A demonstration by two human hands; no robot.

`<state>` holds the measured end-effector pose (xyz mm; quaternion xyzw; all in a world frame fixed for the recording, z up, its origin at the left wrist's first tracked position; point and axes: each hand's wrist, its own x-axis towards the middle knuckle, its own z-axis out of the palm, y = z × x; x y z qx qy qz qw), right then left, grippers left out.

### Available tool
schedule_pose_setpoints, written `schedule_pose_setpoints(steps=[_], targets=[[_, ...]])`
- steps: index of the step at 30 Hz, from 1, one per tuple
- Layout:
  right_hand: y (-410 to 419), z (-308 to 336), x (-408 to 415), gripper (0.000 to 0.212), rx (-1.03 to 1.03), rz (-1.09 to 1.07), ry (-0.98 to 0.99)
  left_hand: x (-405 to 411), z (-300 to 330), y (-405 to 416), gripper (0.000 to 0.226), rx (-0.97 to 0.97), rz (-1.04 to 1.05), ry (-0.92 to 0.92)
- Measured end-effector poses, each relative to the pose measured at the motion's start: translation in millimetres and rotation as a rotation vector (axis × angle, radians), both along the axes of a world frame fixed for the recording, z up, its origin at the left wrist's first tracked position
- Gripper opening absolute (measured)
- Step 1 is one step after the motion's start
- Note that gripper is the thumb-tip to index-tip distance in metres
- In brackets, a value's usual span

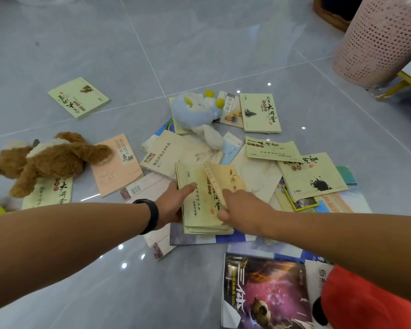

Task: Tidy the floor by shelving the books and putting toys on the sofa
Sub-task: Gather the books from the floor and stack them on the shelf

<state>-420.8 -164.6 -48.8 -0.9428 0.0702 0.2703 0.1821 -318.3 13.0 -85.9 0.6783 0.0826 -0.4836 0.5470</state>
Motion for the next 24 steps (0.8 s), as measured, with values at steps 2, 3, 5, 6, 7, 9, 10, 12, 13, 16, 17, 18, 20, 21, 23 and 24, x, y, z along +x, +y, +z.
schedule_pose_setpoints(steps=[2,3,5,6,7,9,10,12,13,16,17,18,20,21,23,24], targets=[[11.4,-8.0,-7.1,0.041,0.043,0.118,0.01,-2.8,1.2,-2.3,0.036,0.001,-0.031,0.01],[11.8,-12.3,-8.1,0.049,0.044,0.165,0.024,-3.3,-0.4,-2.8,0.037,0.012,-0.05,0.005],[2.8,-19.0,-3.5,0.057,0.002,0.171,0.049,-3.1,-9.2,-0.9,0.049,0.075,-0.095,-0.036],[-6.1,-21.8,1.4,0.056,-0.034,0.154,0.043,-2.9,-13.9,0.0,0.057,0.12,-0.104,-0.064],[-17.0,-24.6,6.1,0.053,-0.074,0.146,0.026,-3.2,-18.3,0.8,0.064,0.158,-0.107,-0.089],[-41.2,-29.3,15.8,0.047,-0.156,0.162,0.015,-3.4,-25.4,0.7,0.075,0.206,-0.119,-0.127],[-52.9,-31.6,19.5,0.047,-0.198,0.171,0.021,-3.7,-28.1,-0.1,0.08,0.224,-0.134,-0.139],[-74.9,-37.4,25.7,0.049,-0.28,0.151,-0.001,-3.9,-35.4,-1.9,0.089,0.257,-0.16,-0.166],[-84.4,-39.8,28.2,0.05,-0.32,0.122,-0.023,-3.7,-39.5,-2.0,0.092,0.266,-0.169,-0.177],[-111.6,-47.0,37.7,0.05,-0.5,0.083,-0.09,0.2,-50.6,0.4,0.098,0.253,-0.215,-0.184],[-118.9,-48.0,40.8,0.05,-0.552,0.079,-0.105,2.3,-53.2,2.8,0.1,0.24,-0.241,-0.181],[-126.9,-49.6,44.7,0.05,-0.587,0.065,-0.11,5.7,-55.8,4.5,0.103,0.223,-0.265,-0.177],[-137.4,-53.4,50.4,0.052,-0.622,0.032,-0.089,11.2,-60.0,9.4,0.108,0.179,-0.291,-0.156],[-140.4,-55.6,52.4,0.053,-0.632,0.027,-0.055,13.9,-61.7,11.2,0.108,0.161,-0.294,-0.135],[-143.7,-64.0,52.3,0.053,-0.651,0.048,0.012,15.6,-64.1,13.1,0.107,0.142,-0.289,-0.093],[-144.2,-68.4,51.0,0.052,-0.669,0.067,0.032,15.6,-64.4,13.2,0.107,0.136,-0.289,-0.09]])
